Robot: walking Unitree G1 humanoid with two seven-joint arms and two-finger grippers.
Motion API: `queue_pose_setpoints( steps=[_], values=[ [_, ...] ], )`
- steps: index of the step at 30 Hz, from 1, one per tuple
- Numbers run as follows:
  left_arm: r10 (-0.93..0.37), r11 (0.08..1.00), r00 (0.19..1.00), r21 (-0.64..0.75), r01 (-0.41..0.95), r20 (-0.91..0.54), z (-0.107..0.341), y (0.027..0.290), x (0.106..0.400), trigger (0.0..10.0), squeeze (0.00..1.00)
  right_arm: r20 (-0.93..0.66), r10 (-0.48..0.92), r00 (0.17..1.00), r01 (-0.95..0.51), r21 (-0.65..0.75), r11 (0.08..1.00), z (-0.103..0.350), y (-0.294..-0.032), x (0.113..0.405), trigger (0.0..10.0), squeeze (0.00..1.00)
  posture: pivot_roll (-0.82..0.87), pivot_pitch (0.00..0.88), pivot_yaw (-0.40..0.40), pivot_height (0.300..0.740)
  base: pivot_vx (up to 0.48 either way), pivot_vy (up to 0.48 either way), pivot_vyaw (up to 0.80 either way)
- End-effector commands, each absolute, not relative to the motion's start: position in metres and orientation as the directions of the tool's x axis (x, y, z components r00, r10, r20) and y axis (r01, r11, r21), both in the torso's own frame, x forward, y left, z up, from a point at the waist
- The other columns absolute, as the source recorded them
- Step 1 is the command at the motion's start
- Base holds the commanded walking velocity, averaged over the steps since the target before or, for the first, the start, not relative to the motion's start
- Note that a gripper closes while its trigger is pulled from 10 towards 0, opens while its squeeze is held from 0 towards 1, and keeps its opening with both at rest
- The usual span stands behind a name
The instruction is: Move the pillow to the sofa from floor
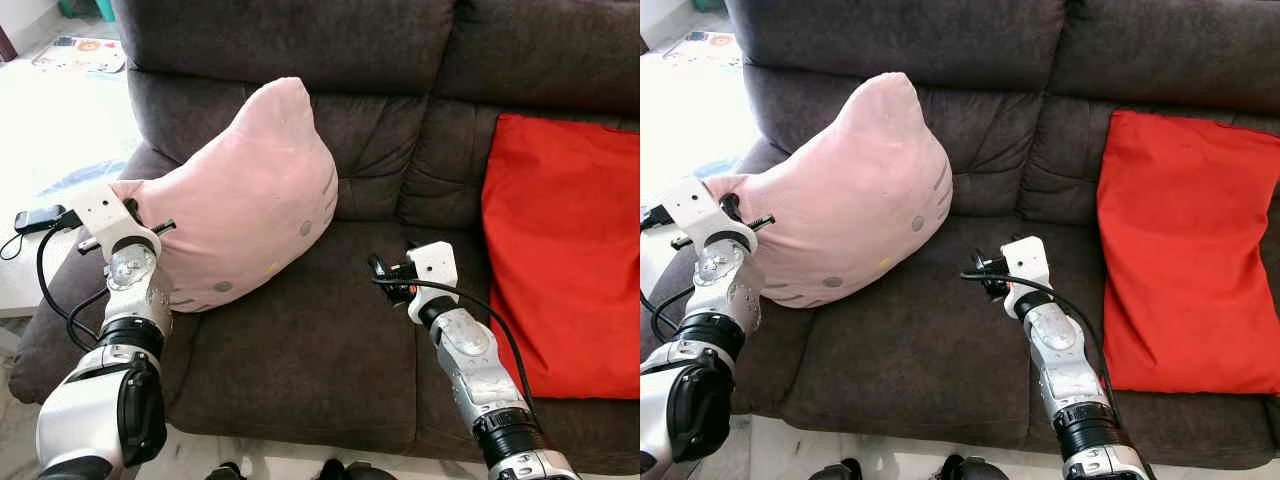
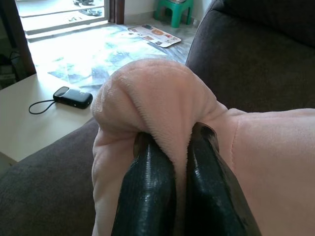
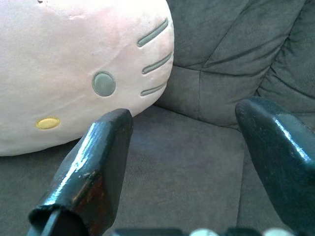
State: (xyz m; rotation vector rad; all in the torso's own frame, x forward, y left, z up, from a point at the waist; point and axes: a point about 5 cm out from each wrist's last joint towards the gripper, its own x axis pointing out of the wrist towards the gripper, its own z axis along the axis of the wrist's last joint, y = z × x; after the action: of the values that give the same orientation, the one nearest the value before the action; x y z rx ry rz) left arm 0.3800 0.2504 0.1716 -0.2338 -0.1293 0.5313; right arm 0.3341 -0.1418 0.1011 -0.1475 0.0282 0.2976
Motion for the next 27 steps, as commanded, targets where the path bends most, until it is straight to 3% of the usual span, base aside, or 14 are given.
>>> queue_pose_setpoints(
  steps=[1, 4, 5, 8, 11, 27],
  values=[
    [0.537, 0.821, 0.842, -0.260, -0.508, 0.055, 0.173, 0.258, 0.379, 10.0, 0.00, -0.050, 0.281, 0.958, -0.285, -0.126, 0.950, 0.101, -0.143, 0.332, 10.0, 0.00, 0.07, 0.192, -0.046, 0.740, 0.000, 0.000, 0.00],
    [0.441, 0.882, 0.895, -0.217, -0.418, 0.071, 0.174, 0.247, 0.383, 10.0, 0.00, -0.049, 0.279, 0.959, -0.283, -0.125, 0.951, 0.101, -0.143, 0.332, 10.0, 0.00, 0.07, 0.192, -0.045, 0.740, 0.000, 0.000, 0.00],
    [0.332, 0.937, 0.938, -0.149, -0.316, 0.102, 0.175, 0.235, 0.387, 10.0, 0.00, -0.049, 0.278, 0.959, -0.282, -0.125, 0.951, 0.101, -0.143, 0.332, 10.0, 0.00, 0.07, 0.192, -0.044, 0.740, 0.000, 0.000, 0.00],
    [0.204, 0.978, 0.965, 0.012, -0.208, 0.164, 0.178, 0.220, 0.387, 10.0, 0.00, -0.049, 0.277, 0.960, -0.281, -0.124, 0.952, 0.101, -0.143, 0.331, 10.0, 0.00, 0.07, 0.192, -0.044, 0.740, 0.000, 0.000, 0.00],
    [0.268, 0.963, 0.952, -0.049, -0.264, 0.146, 0.172, 0.224, 0.384, 10.0, 0.00, -0.048, 0.276, 0.960, -0.280, -0.122, 0.952, 0.100, -0.144, 0.331, 10.0, 0.00, 0.07, 0.192, -0.044, 0.740, 0.000, 0.000, 0.00],
    [0.321, 0.946, 0.936, -0.087, -0.311, 0.145, 0.172, 0.233, 0.381, 10.0, 0.00, -0.044, 0.282, 0.959, -0.285, -0.119, 0.951, 0.101, -0.142, 0.330, 10.0, 0.00, 0.07, 0.182, -0.045, 0.740, 0.000, 0.000, 0.00]
  ],
)
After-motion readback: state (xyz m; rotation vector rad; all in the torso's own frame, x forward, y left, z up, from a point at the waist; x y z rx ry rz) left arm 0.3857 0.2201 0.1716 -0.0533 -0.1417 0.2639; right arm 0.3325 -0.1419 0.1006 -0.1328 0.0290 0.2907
